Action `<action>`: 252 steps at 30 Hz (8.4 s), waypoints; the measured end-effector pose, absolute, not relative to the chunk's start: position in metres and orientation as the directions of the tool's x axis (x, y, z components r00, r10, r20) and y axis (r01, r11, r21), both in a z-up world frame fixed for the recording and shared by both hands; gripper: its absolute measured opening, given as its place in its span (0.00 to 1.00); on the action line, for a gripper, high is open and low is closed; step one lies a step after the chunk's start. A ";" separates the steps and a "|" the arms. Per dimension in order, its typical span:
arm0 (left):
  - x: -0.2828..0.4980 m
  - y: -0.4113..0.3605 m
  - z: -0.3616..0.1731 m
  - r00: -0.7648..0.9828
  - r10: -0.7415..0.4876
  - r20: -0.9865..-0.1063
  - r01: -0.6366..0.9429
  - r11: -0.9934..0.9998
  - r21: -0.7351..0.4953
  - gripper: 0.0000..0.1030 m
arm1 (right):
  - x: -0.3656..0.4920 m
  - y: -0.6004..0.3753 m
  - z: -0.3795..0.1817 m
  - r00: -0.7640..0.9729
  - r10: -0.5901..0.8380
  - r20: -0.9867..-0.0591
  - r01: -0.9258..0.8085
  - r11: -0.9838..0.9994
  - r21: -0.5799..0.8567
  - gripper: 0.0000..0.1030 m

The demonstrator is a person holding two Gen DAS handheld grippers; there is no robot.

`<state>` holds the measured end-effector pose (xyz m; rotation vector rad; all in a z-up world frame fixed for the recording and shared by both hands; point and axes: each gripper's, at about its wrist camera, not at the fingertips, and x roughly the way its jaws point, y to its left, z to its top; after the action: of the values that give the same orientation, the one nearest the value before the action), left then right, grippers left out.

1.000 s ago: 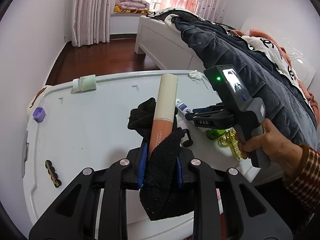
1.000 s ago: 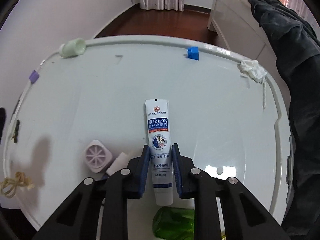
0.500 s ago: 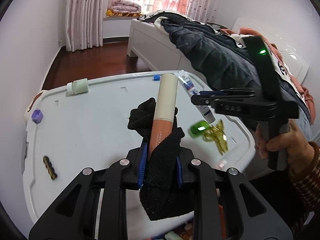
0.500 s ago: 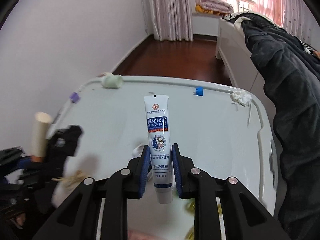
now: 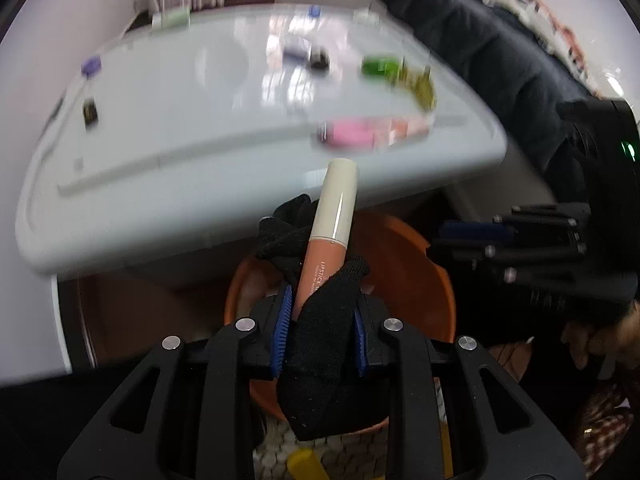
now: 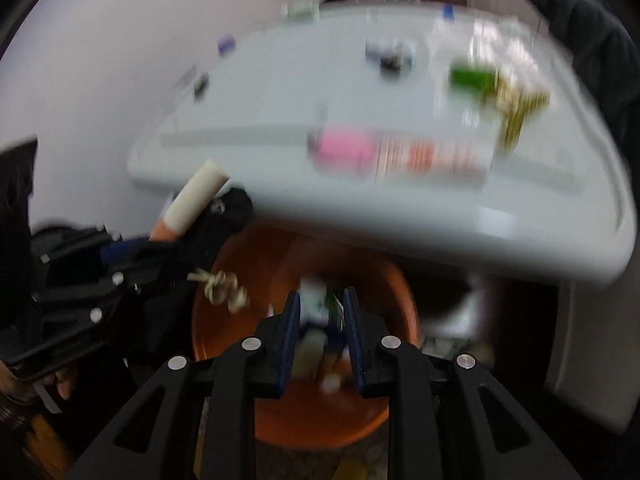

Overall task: Collect trash
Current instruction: 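Drop the black sock, lip tube and white-blue tube into the orange bin, then grasp the small dark white-capped bottle with the right tool, then grasp the yellow claw hair clip with the left tool while the right tool holds the dark bottle, then carry the claw clip and dark bottle over the orange bin and release both, then grasp the white-and-lavender square case with the left tool, then grasp the green plastic cup with the right tool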

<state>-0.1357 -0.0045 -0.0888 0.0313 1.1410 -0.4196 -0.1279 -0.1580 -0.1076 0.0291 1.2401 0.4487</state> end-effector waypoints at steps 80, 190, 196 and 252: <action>0.003 0.012 -0.044 0.544 -0.268 -0.795 0.187 0.963 -0.197 0.75 | 0.054 -0.169 -0.054 0.437 0.264 -0.860 -0.280 0.948 0.149 0.23; 0.133 -0.076 -0.102 0.516 -0.130 -0.847 0.267 0.964 0.015 0.48 | 0.008 -0.280 -0.006 0.630 0.311 -0.711 -0.040 0.928 0.370 0.95; 0.130 -0.063 -0.099 0.531 -0.144 -0.835 0.237 0.971 -0.017 0.32 | 0.008 -0.275 -0.008 0.628 0.275 -0.728 -0.040 0.945 0.323 0.95; -0.028 -0.024 -0.032 0.601 -0.291 -0.745 0.311 0.943 -0.117 0.32 | 0.069 -0.191 -0.085 0.450 0.226 -0.864 -0.280 0.954 0.104 0.60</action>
<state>-0.0278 -0.0236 -0.0325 0.0256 0.8580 -0.3486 0.0689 -0.1912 -0.0855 -0.0569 1.0593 0.3129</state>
